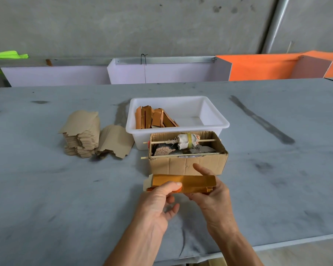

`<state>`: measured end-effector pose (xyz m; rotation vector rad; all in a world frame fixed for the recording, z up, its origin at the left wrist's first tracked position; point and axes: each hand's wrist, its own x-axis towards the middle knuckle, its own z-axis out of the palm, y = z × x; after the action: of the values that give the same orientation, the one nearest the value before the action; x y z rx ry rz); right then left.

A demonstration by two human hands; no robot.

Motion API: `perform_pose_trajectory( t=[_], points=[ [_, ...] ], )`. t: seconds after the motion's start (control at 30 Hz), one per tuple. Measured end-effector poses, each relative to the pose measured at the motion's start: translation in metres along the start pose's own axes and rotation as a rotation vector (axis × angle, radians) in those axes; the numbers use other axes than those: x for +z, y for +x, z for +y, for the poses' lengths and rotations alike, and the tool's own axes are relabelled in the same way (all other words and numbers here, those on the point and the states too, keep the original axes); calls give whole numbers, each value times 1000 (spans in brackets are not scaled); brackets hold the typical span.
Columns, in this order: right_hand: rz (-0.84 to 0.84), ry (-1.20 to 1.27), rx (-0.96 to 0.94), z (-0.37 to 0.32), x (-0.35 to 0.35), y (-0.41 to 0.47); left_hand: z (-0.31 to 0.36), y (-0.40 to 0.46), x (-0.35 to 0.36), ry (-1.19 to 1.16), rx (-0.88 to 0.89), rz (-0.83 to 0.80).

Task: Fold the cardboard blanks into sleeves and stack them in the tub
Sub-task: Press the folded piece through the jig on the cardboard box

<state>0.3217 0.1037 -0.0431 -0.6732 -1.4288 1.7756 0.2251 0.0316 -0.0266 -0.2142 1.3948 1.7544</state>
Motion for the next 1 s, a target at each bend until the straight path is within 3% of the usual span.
perform_pose_trajectory(
  t=[0.47, 0.63, 0.77, 0.87, 1.0],
  points=[
    [85, 329, 226, 3, 7, -9, -9, -7, 3, 79, 70, -52],
    [-1, 518, 324, 2, 8, -9, -4, -5, 3, 16, 122, -22],
    [-40, 834, 414, 2, 10, -18, -3, -2, 2, -19, 145, 15],
    [-80, 703, 381, -2, 17, -22, -7, -5, 3, 7, 203, 16],
    [119, 492, 379, -6, 24, -15, -13, -12, -1, 37, 263, -54]
  ],
)
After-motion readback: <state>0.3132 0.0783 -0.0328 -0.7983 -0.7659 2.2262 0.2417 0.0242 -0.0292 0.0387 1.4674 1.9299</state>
